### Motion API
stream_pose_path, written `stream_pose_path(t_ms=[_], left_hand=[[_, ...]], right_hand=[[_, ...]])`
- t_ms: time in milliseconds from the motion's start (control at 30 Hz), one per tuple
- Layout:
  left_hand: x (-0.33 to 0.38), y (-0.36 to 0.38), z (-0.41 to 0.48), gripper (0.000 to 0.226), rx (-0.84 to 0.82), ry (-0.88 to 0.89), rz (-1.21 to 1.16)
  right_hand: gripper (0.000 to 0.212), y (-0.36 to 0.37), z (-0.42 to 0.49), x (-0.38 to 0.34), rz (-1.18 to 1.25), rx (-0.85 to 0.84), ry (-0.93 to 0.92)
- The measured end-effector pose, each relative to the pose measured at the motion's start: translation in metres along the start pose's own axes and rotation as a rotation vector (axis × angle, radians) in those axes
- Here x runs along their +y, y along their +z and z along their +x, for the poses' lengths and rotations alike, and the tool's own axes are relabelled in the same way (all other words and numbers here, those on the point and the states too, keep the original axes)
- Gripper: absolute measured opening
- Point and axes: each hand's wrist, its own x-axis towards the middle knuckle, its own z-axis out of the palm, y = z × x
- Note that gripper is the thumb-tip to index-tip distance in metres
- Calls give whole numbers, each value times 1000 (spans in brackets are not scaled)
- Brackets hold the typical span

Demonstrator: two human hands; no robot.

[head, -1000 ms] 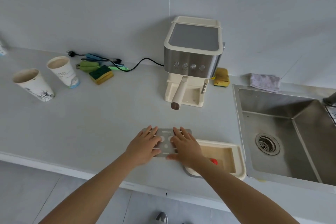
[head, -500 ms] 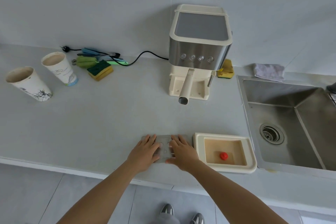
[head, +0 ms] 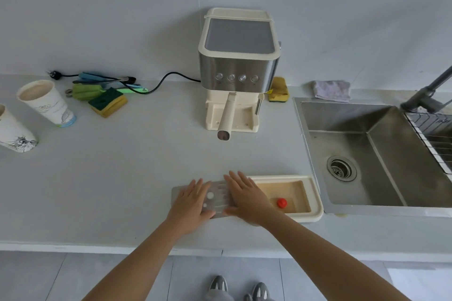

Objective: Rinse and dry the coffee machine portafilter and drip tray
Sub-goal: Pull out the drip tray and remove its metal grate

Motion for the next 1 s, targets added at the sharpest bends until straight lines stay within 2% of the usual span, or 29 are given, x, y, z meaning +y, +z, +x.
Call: stream_pose_path(t_ms=[167, 400, 700, 1000], left_hand=[[34, 6, 16, 103, -15, 57, -7], [78, 19, 33, 128, -33, 62, -66], [97, 28, 33, 137, -39, 7, -141], [91, 30, 39, 134, -17, 56, -265]], right_hand=[[98, -24, -35, 53, 16, 55, 114], [120, -30, -83, 121, 93, 65, 305], [139, -10, -94, 155, 171, -3, 339], [134, -4, -92, 152, 287, 95, 312]])
